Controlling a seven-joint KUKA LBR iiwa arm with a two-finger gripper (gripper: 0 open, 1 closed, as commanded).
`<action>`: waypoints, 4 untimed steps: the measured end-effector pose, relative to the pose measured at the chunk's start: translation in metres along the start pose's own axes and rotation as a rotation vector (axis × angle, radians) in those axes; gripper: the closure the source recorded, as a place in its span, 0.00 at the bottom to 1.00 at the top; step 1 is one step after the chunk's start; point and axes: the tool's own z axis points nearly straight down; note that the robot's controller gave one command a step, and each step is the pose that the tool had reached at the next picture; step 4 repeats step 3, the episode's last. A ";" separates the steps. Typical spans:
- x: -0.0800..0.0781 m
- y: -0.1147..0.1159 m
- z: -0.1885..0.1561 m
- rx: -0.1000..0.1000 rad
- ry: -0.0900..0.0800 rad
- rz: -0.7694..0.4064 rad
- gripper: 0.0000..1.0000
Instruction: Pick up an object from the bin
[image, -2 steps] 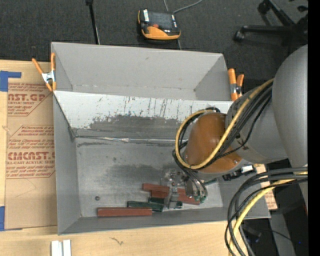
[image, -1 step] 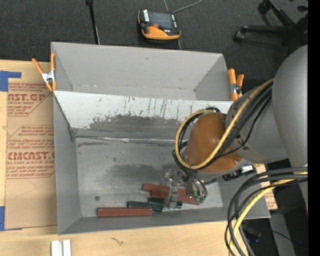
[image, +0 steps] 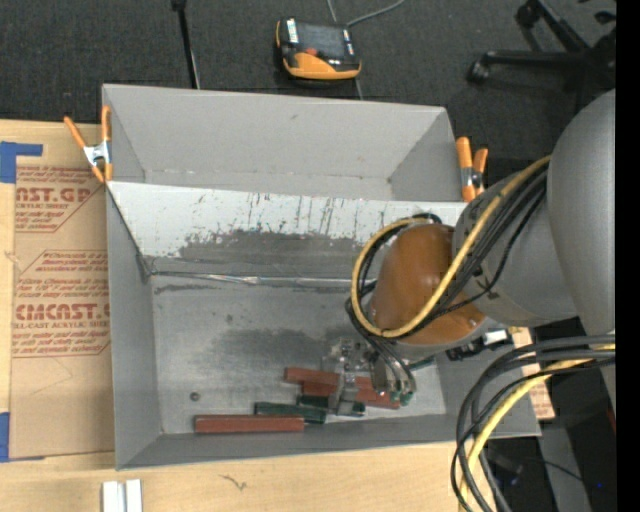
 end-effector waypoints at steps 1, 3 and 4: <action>0.001 0.000 -0.016 0.001 0.004 0.001 1.00; 0.000 0.000 -0.052 0.001 -0.001 0.000 1.00; 0.000 0.000 -0.052 0.001 -0.001 0.000 1.00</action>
Offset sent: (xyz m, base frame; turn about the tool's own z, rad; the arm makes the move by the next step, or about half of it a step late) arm -0.0001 0.0000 0.0425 0.0000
